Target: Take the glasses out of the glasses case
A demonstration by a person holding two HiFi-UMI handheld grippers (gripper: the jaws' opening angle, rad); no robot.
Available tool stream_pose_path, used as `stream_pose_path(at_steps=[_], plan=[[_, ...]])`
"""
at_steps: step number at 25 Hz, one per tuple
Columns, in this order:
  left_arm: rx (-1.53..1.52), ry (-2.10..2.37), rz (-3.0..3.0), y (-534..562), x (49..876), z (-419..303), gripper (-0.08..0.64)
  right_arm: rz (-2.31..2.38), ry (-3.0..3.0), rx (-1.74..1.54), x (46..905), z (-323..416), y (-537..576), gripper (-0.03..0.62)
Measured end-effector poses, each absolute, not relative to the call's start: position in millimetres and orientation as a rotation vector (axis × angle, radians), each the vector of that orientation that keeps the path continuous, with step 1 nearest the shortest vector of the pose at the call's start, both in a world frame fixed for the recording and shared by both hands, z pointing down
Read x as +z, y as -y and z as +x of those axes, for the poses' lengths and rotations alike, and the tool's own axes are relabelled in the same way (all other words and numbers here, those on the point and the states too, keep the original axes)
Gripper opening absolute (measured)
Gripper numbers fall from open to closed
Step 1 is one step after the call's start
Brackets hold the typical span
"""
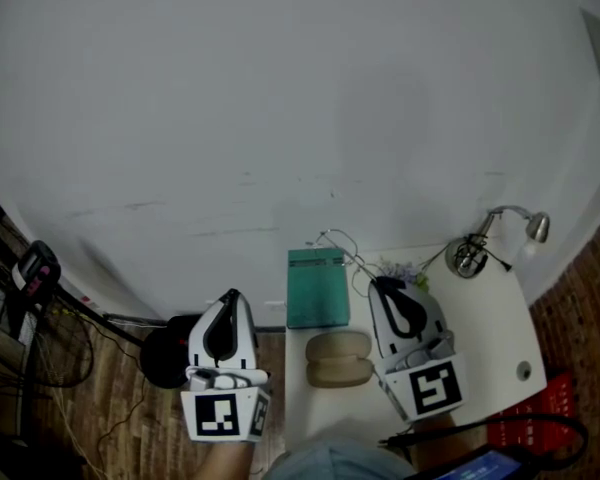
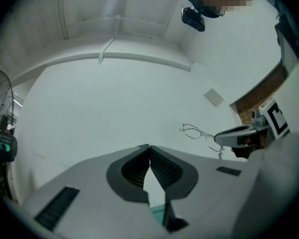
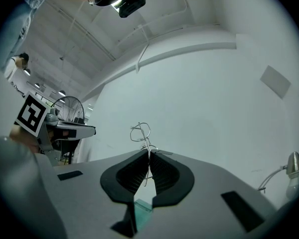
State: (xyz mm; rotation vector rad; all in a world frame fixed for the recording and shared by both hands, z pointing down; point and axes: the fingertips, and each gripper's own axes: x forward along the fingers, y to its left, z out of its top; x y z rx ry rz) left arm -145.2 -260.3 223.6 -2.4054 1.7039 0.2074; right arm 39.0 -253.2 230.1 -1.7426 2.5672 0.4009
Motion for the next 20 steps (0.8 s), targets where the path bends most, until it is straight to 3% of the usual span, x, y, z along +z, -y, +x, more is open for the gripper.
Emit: stream_pose_path(at_steps=[20], plan=[[0.198,-1.691,-2.407,264.2,224.4,-137.0,0.006,-1.728,-2.562,0.395,229.9,43.7,256.2,0.031]])
